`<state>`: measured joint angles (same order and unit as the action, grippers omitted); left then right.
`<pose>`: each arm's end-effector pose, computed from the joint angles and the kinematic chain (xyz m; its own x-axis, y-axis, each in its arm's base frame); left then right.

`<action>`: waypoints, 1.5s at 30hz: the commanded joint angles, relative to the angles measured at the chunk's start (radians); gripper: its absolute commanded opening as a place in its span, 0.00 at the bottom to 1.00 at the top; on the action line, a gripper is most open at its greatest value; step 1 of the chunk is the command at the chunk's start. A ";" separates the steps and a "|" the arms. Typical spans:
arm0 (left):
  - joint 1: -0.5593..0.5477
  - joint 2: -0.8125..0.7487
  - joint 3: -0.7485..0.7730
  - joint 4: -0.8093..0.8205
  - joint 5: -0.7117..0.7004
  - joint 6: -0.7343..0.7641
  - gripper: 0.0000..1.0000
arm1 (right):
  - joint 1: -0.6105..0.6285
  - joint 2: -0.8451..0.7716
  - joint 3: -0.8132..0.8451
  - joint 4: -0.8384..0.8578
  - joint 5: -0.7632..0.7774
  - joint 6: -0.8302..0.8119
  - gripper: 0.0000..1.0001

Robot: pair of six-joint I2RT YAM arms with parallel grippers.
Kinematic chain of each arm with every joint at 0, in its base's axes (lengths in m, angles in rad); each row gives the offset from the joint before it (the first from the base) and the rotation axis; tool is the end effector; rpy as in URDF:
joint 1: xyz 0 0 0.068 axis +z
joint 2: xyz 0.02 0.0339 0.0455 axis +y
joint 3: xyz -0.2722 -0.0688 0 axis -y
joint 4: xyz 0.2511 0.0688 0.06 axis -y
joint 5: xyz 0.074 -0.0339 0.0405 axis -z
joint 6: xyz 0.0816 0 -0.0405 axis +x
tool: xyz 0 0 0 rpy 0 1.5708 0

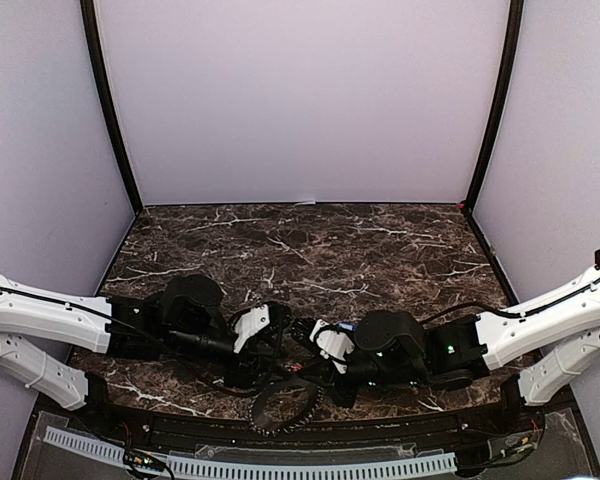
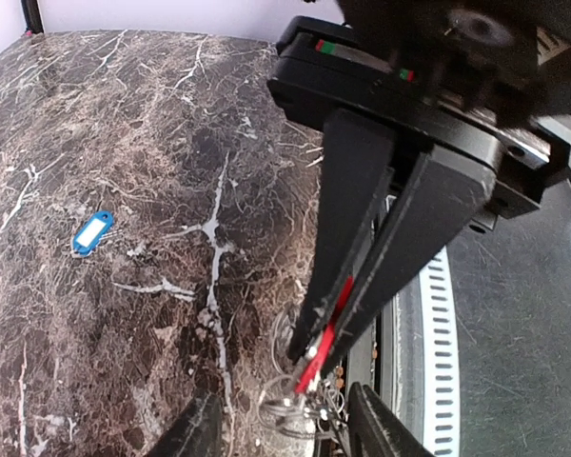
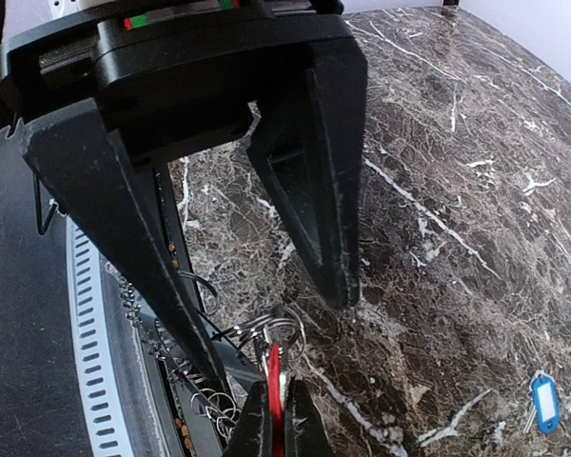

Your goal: Remove the keys from the keyring

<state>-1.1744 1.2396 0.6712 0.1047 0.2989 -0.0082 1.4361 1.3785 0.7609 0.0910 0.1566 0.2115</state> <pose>0.0980 -0.2965 0.2183 -0.1807 0.4115 -0.8933 0.9818 0.1294 -0.1390 0.0584 0.3363 0.2065 -0.2677 -0.4311 -0.8617 -0.9251 0.3649 0.1048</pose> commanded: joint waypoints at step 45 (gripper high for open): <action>0.000 -0.023 -0.044 0.123 0.091 -0.018 0.00 | -0.071 -0.017 -0.077 0.188 -0.227 0.052 0.18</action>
<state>-1.1744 1.2560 0.6479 0.1810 0.3817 -0.0124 1.3739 1.3346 0.6670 0.2218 -0.0566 0.2501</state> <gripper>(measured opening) 0.011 0.226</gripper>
